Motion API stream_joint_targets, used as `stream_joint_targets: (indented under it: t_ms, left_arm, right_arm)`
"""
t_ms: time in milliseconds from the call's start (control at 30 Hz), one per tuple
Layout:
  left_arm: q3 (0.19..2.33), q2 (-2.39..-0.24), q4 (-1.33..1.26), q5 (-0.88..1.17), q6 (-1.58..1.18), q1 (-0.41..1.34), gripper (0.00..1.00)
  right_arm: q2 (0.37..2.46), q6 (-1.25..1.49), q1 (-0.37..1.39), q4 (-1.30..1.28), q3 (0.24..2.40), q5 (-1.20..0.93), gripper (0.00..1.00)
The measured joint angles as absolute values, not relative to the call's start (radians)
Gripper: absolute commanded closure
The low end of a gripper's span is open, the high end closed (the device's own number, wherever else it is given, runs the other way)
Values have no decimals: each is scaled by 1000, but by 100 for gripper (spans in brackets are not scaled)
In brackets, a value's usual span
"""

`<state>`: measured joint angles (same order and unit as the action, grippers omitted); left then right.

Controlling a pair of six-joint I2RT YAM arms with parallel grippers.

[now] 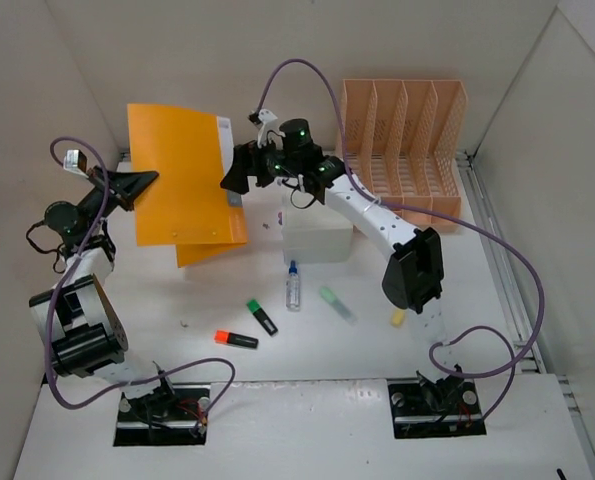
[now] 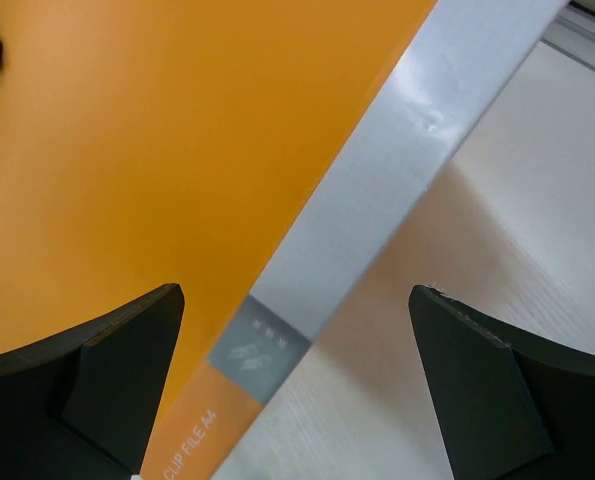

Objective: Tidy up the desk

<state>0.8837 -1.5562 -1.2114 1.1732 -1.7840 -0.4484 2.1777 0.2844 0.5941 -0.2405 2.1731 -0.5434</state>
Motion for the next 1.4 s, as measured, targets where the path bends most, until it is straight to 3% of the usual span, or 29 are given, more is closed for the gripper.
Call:
stream_joint_targets:
  t_ms: [233, 633, 733, 833, 933, 967, 1133, 1167, 1267, 1367, 1400]
  left_arm:
    - [982, -1522, -1233, 1191, -1813, -398, 100]
    - [1212, -1523, -1235, 1192, -1851, -297, 100]
    - [1269, -1525, -1243, 1188, -1862, -272, 100]
    - [1279, -1525, -1257, 1186, -1864, -263, 100]
    - [1254, -1528, -1263, 1179, -1864, -264, 100]
    - [1237, -1528, -1264, 1178, -1864, -265, 100]
    - [1145, -1546, -1263, 1155, -1850, -279, 100]
    - [1127, -1550, -1261, 1155, -1841, -284, 100]
    - [1093, -1554, -1258, 1156, -1809, -288, 92]
    - [1081, -1553, -1260, 1175, -1779, -289, 51]
    - [1081, -1553, -1259, 1179, -1771, -289, 48]
  right_arm:
    - [2178, 514, 550, -138, 2178, -633, 8]
    - [2178, 1010, 493, 344, 2091, -855, 10]
    - [2181, 1086, 493, 432, 2093, -890, 17]
    - [2195, 1138, 493, 494, 2111, -921, 29]
    - [2206, 1174, 492, 545, 2115, -939, 55]
    - [2208, 1182, 490, 556, 2115, -942, 70]
    - [2210, 1205, 482, 601, 2116, -979, 100]
    - [2209, 1205, 480, 607, 2116, -991, 100]
    - [2210, 1200, 480, 609, 2116, -1002, 100]
    - [2209, 1174, 480, 609, 2116, -1008, 100]
    - [2209, 1161, 479, 608, 2116, -1008, 100]
